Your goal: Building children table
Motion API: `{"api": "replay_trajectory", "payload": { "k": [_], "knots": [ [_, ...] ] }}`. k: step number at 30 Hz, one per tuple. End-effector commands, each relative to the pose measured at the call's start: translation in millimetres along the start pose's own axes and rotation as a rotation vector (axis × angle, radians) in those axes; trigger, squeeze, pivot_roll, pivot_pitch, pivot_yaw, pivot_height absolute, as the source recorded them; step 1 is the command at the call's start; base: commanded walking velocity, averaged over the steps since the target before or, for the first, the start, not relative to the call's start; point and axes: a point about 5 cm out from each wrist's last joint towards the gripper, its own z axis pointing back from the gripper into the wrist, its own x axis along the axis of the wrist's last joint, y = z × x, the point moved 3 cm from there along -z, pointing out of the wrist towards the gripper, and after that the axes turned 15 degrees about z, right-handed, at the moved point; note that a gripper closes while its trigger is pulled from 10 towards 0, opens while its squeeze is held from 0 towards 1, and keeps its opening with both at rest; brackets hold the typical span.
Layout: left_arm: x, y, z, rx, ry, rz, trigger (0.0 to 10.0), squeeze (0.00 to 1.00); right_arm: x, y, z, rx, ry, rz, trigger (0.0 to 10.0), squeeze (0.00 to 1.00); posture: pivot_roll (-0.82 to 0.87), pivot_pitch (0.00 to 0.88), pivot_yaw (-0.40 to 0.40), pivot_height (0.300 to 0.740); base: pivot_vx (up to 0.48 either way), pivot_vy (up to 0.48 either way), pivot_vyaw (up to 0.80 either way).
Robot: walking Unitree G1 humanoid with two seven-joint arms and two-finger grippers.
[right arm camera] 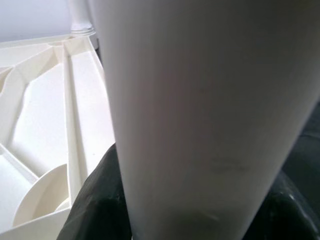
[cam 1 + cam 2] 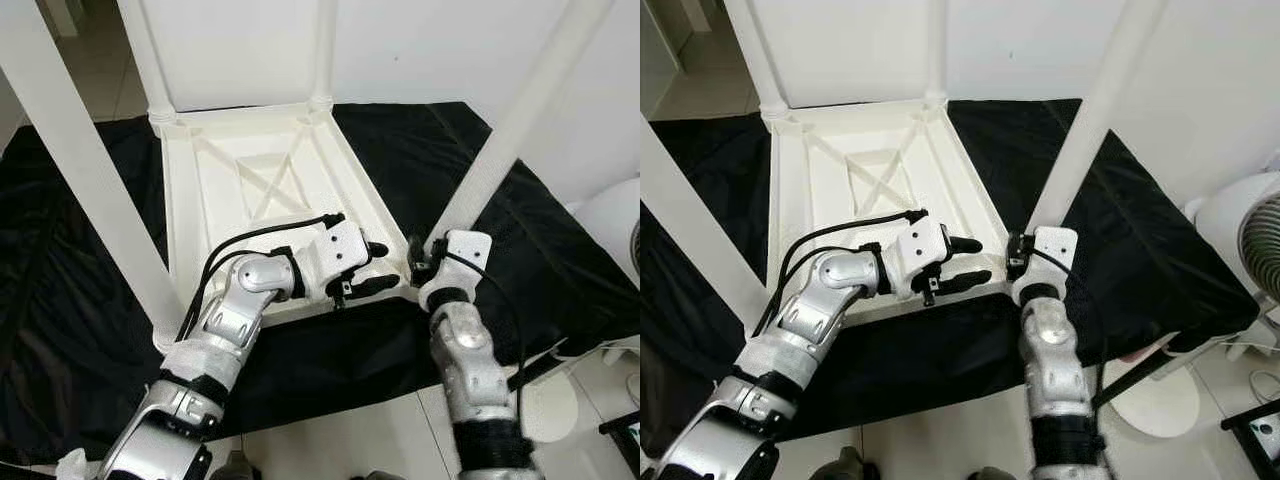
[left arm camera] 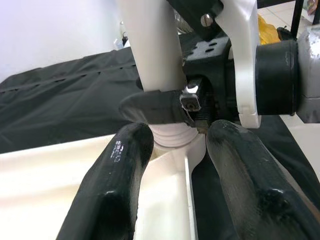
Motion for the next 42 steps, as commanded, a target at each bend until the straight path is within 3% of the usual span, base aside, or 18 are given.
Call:
{"api": "replay_trajectory", "payload": {
  "k": [1, 6, 8, 9, 13, 20, 22, 23, 25, 27, 31, 33, 42],
  "knots": [
    [-0.1, 0.9, -1.7, 0.043, -0.012, 0.011, 10.0, 0.00, -2.0, 7.7, 6.1, -0.027, 0.037, -0.073, 10.0, 0.00, -0.02, 0.008, -0.012, 0.740, 0.000, 0.000, 0.00],
    [-0.5, 0.0, -2.6, 0.037, -0.010, 0.014, 10.0, 0.00, 2.7, 2.8, 6.2, -0.005, 0.010, -0.049, 10.0, 0.00, -0.03, 0.011, -0.011, 0.740, 0.000, 0.000, 0.00],
    [-0.5, -0.1, -2.7, 0.036, -0.009, 0.013, 10.0, 0.00, 2.0, -4.2, 7.0, -0.007, 0.009, -0.039, 10.0, 0.05, -0.03, 0.011, -0.012, 0.740, 0.000, 0.000, 0.00],
    [-0.4, 0.1, -2.5, 0.037, -0.009, 0.013, 10.0, 0.00, 2.1, -7.8, 7.8, -0.005, 0.004, -0.043, 10.0, 1.00, -0.03, 0.013, -0.015, 0.740, 0.000, 0.000, 0.00],
    [-0.2, 0.6, -1.6, 0.043, -0.008, 0.014, 10.0, 0.00, 3.8, -13.4, 9.9, -0.003, -0.003, -0.030, 10.0, 1.00, -0.02, 0.013, -0.017, 0.740, 0.000, 0.000, 0.00],
    [-0.5, 1.1, 0.4, 0.052, -0.007, 0.015, 10.0, 0.00, 1.2, -30.0, 15.7, 0.175, -0.051, 0.036, 10.0, 1.00, -0.01, 0.011, -0.024, 0.740, 0.000, 0.000, 0.00],
    [-0.5, 1.1, 0.4, 0.052, -0.007, 0.015, 10.0, 0.00, 1.2, -30.0, 15.7, 0.175, -0.051, 0.036, 10.0, 1.00, -0.01, 0.011, -0.024, 0.740, 0.000, 0.000, 0.00],
    [-0.5, 1.2, 0.5, 0.054, -0.007, 0.015, 10.0, 0.00, 0.6, -31.9, 16.6, 0.201, -0.052, 0.043, 10.0, 0.00, -0.01, 0.010, -0.025, 0.740, 0.000, 0.000, 0.00],
    [-0.6, 1.1, 0.7, 0.055, -0.007, 0.017, 10.0, 0.00, -5.1, -36.5, 18.4, 0.327, -0.087, 0.146, 10.0, 0.00, -0.01, 0.004, -0.024, 0.740, 0.000, 0.000, 0.00],
    [-0.6, 1.0, 0.8, 0.055, -0.007, 0.016, 10.0, 0.00, -11.5, -39.3, 17.9, 0.396, -0.086, 0.188, 10.0, 0.00, -0.01, 0.004, -0.024, 0.740, 0.000, 0.000, 0.00],
    [-0.3, 1.3, 0.5, 0.055, -0.008, 0.017, 10.0, 0.00, -14.9, -39.2, 15.5, 0.430, -0.079, 0.199, 10.0, 0.00, -0.01, 0.000, -0.024, 0.740, 0.000, 0.000, 0.00],
    [0.8, 2.4, -1.0, 0.056, -0.011, 0.014, 10.0, 0.00, -19.6, -34.2, 1.8, 0.538, -0.078, 0.256, 10.0, 0.00, -0.01, 0.000, -0.023, 0.740, 0.000, 0.000, 0.00],
    [3.0, 4.3, -1.8, 0.058, -0.014, 0.005, 10.0, 0.00, -19.7, -18.2, -14.8, 0.658, -0.076, 0.273, 10.0, 0.00, 0.01, 0.000, -0.027, 0.740, 0.000, 0.000, 0.00]
  ]
}}
